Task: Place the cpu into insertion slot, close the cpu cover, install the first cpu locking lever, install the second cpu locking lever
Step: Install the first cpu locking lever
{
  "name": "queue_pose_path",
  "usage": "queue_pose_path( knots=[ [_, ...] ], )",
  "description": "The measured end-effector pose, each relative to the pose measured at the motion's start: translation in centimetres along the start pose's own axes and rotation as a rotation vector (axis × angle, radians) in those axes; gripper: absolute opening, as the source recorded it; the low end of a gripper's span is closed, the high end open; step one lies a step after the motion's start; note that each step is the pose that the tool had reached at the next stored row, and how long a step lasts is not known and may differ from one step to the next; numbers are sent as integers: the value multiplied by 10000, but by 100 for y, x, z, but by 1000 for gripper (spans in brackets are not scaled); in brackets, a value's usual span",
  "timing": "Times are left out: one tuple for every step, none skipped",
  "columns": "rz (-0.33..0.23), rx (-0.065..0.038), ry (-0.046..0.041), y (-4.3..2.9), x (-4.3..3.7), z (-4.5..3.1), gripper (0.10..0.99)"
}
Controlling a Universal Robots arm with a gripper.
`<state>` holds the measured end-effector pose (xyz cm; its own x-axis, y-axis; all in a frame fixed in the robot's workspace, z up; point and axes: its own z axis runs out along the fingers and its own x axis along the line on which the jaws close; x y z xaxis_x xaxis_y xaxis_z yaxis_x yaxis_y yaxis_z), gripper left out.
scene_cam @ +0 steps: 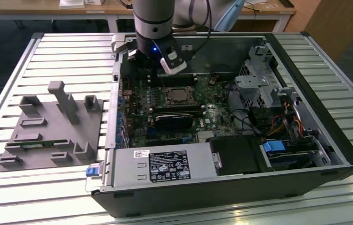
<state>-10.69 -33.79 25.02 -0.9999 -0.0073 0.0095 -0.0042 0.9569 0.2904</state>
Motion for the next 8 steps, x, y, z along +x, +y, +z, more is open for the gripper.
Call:
queue_pose_path(
  knots=[
    [-1, -44, 0, -1, 0, 3, 102],
    [-1, -95, -1, -2, -1, 7, 102],
    [-1, -124, -2, -2, -1, 9, 102],
    [-2, -138, -3, -2, -5, 11, 102],
    [-2, -145, -3, -3, -13, 11, 102],
    [-1, -145, -1, -3, -25, 11, 102],
    [-1, -146, -1, -3, -42, 11, 102],
    [-2, -147, -2, -3, -63, 12, 102]
  ],
)
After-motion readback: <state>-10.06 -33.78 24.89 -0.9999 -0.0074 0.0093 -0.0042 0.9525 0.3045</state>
